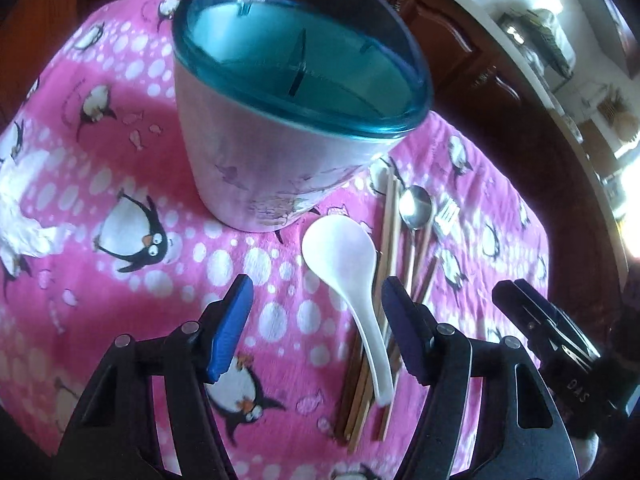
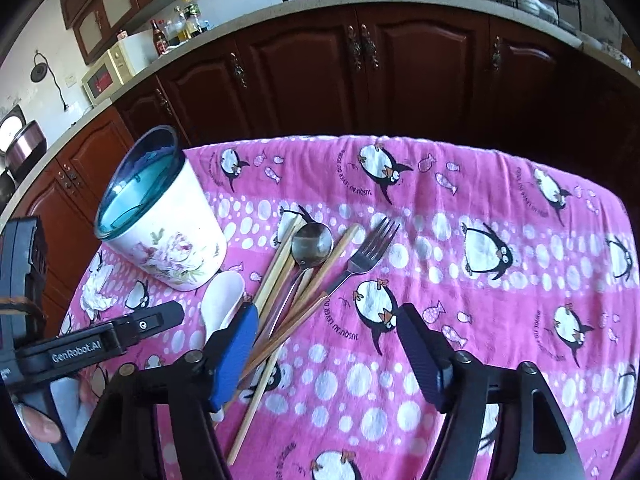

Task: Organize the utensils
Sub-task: 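Grasp the white ceramic spoon with the left tool while the right tool grasps the silver fork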

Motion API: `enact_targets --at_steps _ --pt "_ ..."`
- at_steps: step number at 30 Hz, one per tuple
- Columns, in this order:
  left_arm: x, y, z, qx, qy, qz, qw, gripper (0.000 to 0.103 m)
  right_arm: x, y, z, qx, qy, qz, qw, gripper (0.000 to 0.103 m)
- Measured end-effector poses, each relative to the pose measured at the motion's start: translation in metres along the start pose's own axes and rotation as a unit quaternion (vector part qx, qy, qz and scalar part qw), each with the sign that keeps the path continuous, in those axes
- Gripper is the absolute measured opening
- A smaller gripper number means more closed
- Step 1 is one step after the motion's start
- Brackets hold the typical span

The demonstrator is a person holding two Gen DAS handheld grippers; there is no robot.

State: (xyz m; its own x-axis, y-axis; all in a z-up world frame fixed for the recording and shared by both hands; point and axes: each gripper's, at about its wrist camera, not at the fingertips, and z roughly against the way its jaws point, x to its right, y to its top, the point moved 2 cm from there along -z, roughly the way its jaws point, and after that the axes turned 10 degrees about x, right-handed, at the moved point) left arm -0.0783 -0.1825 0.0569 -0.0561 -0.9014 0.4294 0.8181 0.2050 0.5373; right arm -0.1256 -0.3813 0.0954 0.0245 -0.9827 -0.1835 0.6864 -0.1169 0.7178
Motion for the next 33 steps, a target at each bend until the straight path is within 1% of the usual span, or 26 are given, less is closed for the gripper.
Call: enact_targets --at_steps 1,3,4,5,8,10,12,14,16,19,20,21,23,24,25,27,33 --pt "-0.001 0.001 -0.004 0.001 0.002 0.004 1.0000 0.067 0.002 0.000 -0.004 -0.004 0.002 -0.002 1.000 0.064" --pt "-0.003 0.001 -0.011 0.002 0.006 0.013 0.9999 0.066 0.005 -0.001 -0.013 -0.016 0.006 -0.007 1.000 0.056" --pt "-0.003 0.002 -0.014 0.003 0.007 0.016 0.9998 0.064 0.007 -0.001 -0.017 -0.020 0.006 -0.011 1.000 0.054" --pt "-0.004 0.002 -0.017 0.004 0.010 0.018 0.9998 0.059 0.009 -0.001 -0.022 -0.024 0.007 -0.019 1.000 0.050" --pt "-0.006 0.002 -0.027 -0.001 0.014 0.027 0.9995 0.054 0.018 0.000 -0.036 -0.033 0.013 -0.048 0.998 0.042" --pt "-0.004 0.001 -0.031 0.003 0.013 0.030 0.9995 0.054 0.025 0.001 -0.046 -0.041 0.017 -0.068 0.997 0.040" --pt "-0.003 0.002 -0.032 0.005 0.008 0.035 0.9993 0.053 0.028 0.001 -0.058 -0.051 0.022 -0.082 0.995 0.034" --pt "-0.004 0.004 -0.034 0.002 0.003 0.048 0.9989 0.053 0.031 0.001 -0.071 -0.061 0.026 -0.099 0.993 0.032" --pt "-0.005 0.005 -0.036 0.002 -0.002 0.060 0.9982 0.053 0.034 0.001 -0.080 -0.064 0.032 -0.119 0.990 0.027" --pt "-0.005 0.008 -0.037 0.003 -0.006 0.063 0.9980 0.053 0.039 0.001 -0.090 -0.069 0.048 -0.145 0.986 0.019" --pt "-0.004 0.008 -0.038 0.003 -0.007 0.066 0.9978 0.048 0.039 0.001 -0.093 -0.069 0.054 -0.152 0.985 0.016" --pt "-0.004 0.008 -0.039 0.002 -0.007 0.068 0.9977 0.042 0.038 0.000 -0.095 -0.068 0.057 -0.155 0.984 0.016" --pt "-0.004 0.008 -0.043 -0.005 -0.006 0.071 0.9975 0.023 0.039 -0.001 -0.095 -0.065 0.066 -0.160 0.983 0.013" --pt "-0.005 0.008 -0.045 -0.008 -0.008 0.072 0.9973 0.016 0.038 -0.001 -0.094 -0.066 0.069 -0.159 0.983 0.008" --pt "-0.006 0.008 -0.046 -0.011 -0.011 0.072 0.9973 0.010 0.037 -0.002 -0.092 -0.067 0.073 -0.155 0.983 0.006" --pt "-0.006 0.007 -0.044 -0.009 -0.017 0.062 0.9979 0.008 0.039 -0.005 -0.080 -0.063 0.077 -0.151 0.983 0.003" --pt "-0.013 0.005 -0.027 -0.009 -0.038 0.042 0.9984 0.003 0.039 -0.024 -0.048 -0.059 0.095 -0.145 0.983 0.003"
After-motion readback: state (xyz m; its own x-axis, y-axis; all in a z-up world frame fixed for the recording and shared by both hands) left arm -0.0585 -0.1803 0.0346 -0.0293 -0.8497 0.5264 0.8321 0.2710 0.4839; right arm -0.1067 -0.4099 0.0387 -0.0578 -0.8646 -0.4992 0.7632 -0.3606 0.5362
